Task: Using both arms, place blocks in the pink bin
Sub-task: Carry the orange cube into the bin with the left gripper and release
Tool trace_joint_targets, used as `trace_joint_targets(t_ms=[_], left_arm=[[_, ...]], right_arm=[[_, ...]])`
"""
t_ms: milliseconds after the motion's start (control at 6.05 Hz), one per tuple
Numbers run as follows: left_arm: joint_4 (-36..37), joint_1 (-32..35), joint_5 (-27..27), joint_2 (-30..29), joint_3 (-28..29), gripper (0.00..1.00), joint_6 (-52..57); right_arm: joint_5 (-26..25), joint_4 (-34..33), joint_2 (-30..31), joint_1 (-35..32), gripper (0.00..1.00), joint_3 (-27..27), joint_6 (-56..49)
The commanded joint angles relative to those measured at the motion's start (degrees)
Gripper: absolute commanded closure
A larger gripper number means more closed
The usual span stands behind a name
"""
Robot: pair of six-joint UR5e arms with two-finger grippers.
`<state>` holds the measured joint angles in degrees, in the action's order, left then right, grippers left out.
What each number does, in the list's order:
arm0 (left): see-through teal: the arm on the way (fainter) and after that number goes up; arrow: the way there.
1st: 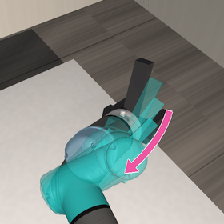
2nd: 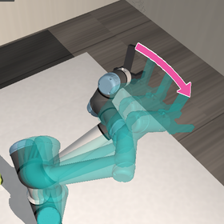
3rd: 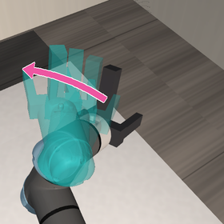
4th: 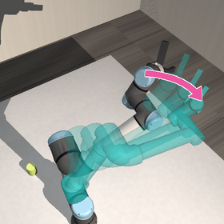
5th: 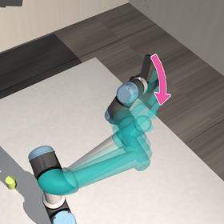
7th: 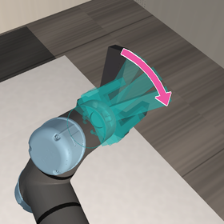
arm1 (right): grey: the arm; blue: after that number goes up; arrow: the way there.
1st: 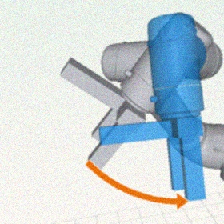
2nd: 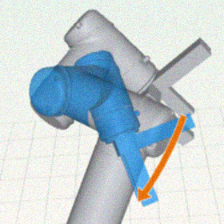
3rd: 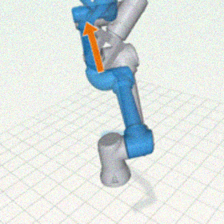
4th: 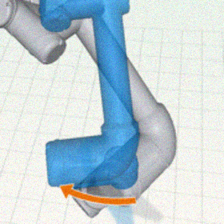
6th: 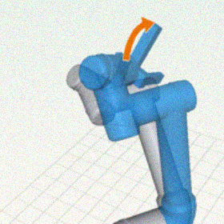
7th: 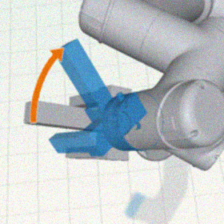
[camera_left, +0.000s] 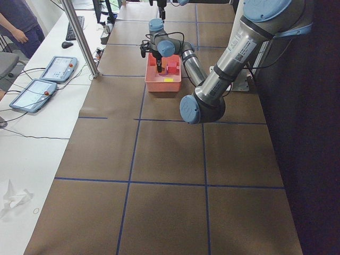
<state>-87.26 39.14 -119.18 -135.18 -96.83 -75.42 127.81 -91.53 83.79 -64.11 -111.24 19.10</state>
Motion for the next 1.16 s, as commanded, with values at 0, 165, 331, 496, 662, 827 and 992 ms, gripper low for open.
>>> trace_joint_targets(t_ms=[0, 165, 331, 496, 662, 827, 992], left_arm=[[0.16, -4.24, 6.83, -5.28, 4.19, 0.00, -6.32], [0.59, -4.25, 6.94, -4.75, 3.76, 0.00, -6.14], [0.77, -3.99, 6.60, -3.27, 2.62, 0.00, -4.32], [0.77, -3.55, 6.50, 0.32, -0.44, 0.00, -0.82], [0.86, -2.50, 6.50, 6.88, -6.30, 0.00, 5.13], [1.03, 0.29, 5.89, 14.08, -12.71, 0.00, 14.33], [1.03, 5.72, 0.67, 19.11, -15.29, 0.00, 23.21]], right_arm=[[2.26, 0.21, 5.06, -4.53, 0.00, -0.99, -7.15], [2.27, 0.21, 5.68, -4.53, 0.00, -1.08, -7.24], [2.27, 0.29, 5.94, -4.71, 0.00, -1.09, -7.67], [2.27, 0.30, 7.77, -5.84, 0.00, -1.00, -10.72], [2.27, 0.21, 10.66, -8.64, 0.00, -1.00, -16.32], [2.35, 0.12, 14.00, -11.97, 0.00, -0.82, -22.47], [2.44, 0.03, 17.43, -15.66, 0.00, -0.56, -28.88]])
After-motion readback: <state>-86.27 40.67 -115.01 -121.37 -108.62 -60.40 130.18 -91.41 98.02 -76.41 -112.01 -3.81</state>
